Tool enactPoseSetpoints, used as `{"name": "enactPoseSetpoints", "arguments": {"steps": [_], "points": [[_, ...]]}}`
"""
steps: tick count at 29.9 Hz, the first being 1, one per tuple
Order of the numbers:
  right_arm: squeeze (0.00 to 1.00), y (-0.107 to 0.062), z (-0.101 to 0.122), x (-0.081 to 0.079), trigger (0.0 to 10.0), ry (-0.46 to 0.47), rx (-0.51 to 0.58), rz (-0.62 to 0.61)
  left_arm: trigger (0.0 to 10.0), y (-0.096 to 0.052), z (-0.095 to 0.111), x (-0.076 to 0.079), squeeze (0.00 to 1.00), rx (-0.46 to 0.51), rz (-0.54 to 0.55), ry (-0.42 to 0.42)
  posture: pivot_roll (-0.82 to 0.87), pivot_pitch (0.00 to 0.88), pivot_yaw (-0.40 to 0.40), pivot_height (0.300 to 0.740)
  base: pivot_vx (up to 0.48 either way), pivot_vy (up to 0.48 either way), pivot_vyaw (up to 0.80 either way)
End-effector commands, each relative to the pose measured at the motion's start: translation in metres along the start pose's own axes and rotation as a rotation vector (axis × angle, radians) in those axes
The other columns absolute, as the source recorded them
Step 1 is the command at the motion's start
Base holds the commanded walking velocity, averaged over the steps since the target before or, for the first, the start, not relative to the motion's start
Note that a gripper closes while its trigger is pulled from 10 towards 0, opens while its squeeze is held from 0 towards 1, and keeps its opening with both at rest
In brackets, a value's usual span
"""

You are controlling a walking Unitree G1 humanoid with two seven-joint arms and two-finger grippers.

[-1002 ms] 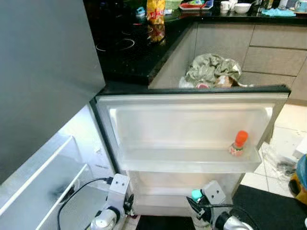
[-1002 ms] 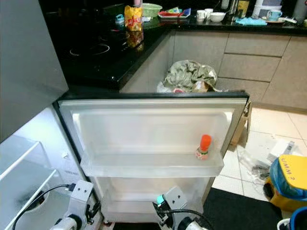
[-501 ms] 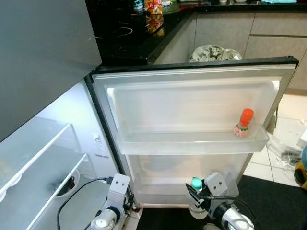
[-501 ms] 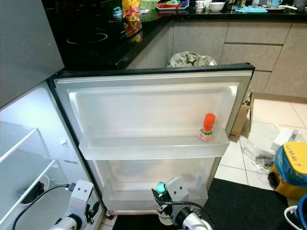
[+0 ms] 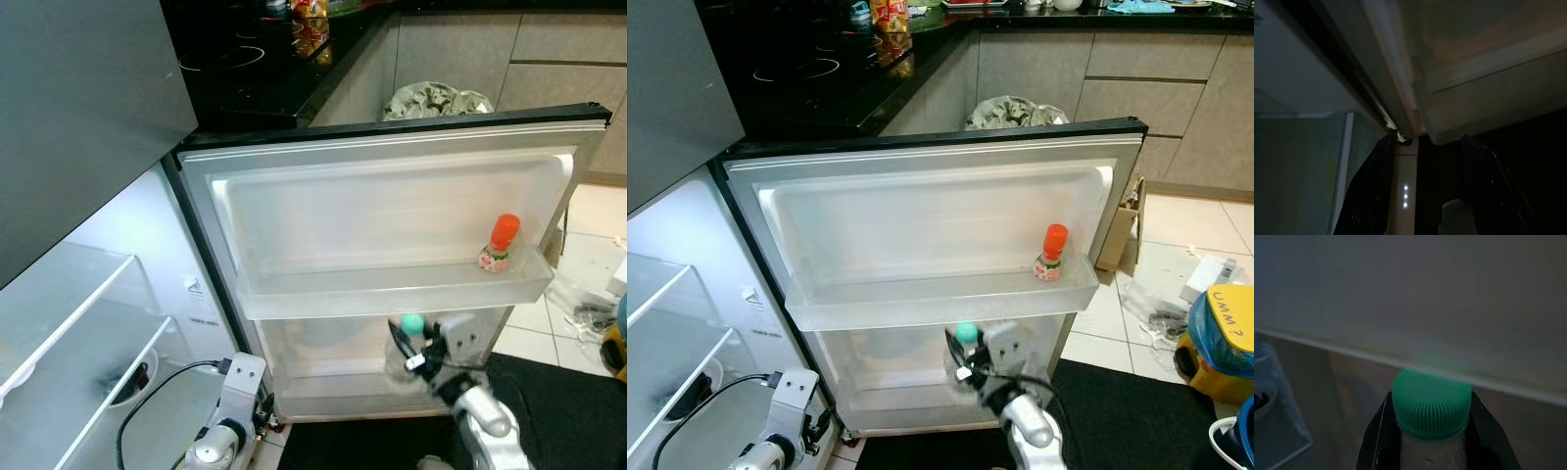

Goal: Restocking fridge

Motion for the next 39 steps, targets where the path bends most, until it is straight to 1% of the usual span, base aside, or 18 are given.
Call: {"name": "enactPoseSetpoints", "arguments": {"steps": [1,6,8,9,10,20,21,25,29,30,33,37,39], "points": [[0.00,0.003,0.010,0.001,10.0,-0.031,0.045,-0.005,10.0,-0.002,0.002,-0.010,0.00,0.013,0.021,0.006,-0.06,0.042,0.056,0.626,0.000,0.000,0.00],[0.00,0.004,0.013,0.002,10.0,-0.021,0.057,-0.006,10.0,-0.003,0.002,-0.011,0.00,0.013,0.023,0.005,-0.05,0.043,0.052,0.626,0.000,0.000,0.00],[0.00,0.003,0.011,0.001,10.0,-0.033,0.051,-0.010,10.0,-0.003,0.001,-0.011,0.00,0.012,0.023,0.004,-0.05,0.043,0.052,0.626,0.000,0.000,0.00],[0.00,0.000,0.004,0.000,10.0,-0.067,0.029,-0.026,10.0,-0.003,0.002,-0.011,0.00,0.014,0.022,0.005,-0.05,0.054,0.054,0.626,0.000,0.000,0.00],[0.00,-0.002,0.001,-0.001,10.0,-0.080,0.017,-0.036,10.0,-0.003,0.002,-0.011,0.00,0.015,0.021,0.006,-0.05,0.054,0.054,0.626,0.000,0.000,0.00],[0.00,-0.008,-0.006,-0.001,10.0,-0.097,0.016,-0.121,10.0,-0.004,0.004,-0.012,0.00,0.026,0.006,0.020,-0.02,0.105,0.062,0.626,0.000,0.000,0.00],[0.00,-0.008,-0.007,0.000,10.0,-0.108,0.013,-0.142,10.0,-0.004,0.006,-0.013,0.00,0.031,0.002,0.025,-0.01,0.124,0.061,0.626,0.000,0.000,0.00],[0.00,-0.005,-0.006,0.003,10.0,-0.104,0.014,-0.186,10.0,-0.006,0.013,-0.017,0.00,0.059,-0.003,0.037,0.01,0.180,0.058,0.626,0.000,0.000,0.00],[0.00,-0.002,-0.004,0.004,10.0,-0.108,0.019,-0.192,10.0,-0.006,0.018,-0.018,0.00,0.082,-0.005,0.040,0.03,0.202,0.058,0.626,0.000,0.000,0.00],[0.00,0.001,-0.005,0.005,10.0,-0.118,0.001,-0.202,10.0,-0.006,0.021,-0.019,0.00,0.096,-0.008,0.033,0.03,0.217,0.059,0.626,0.000,0.000,0.00],[0.00,0.004,-0.005,0.008,10.0,-0.111,-0.017,-0.224,10.0,-0.006,0.025,-0.018,0.00,0.109,-0.015,0.033,0.03,0.224,0.057,0.626,0.000,0.000,0.00],[0.00,0.008,-0.005,0.010,10.0,-0.125,-0.032,-0.243,10.0,-0.006,0.025,-0.017,0.00,0.110,-0.015,0.031,0.03,0.208,0.053,0.626,0.000,0.000,0.00],[0.00,0.009,-0.003,0.009,10.0,-0.137,-0.017,-0.237,10.0,-0.006,0.024,-0.015,0.00,0.108,-0.017,0.029,0.03,0.196,0.054,0.626,0.000,0.000,0.00]]}}
Point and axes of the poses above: a point about 5 cm out from each wrist's last joint towards the gripper, its own y axis pointing out of the wrist towards the gripper, its own z axis along the axis of the wrist's last joint, x = y × z, the point moved 4 cm from there along y, pointing out of the wrist towards the gripper, and after that the axes turned 9 degrees about -y, right-handed, at the moved point
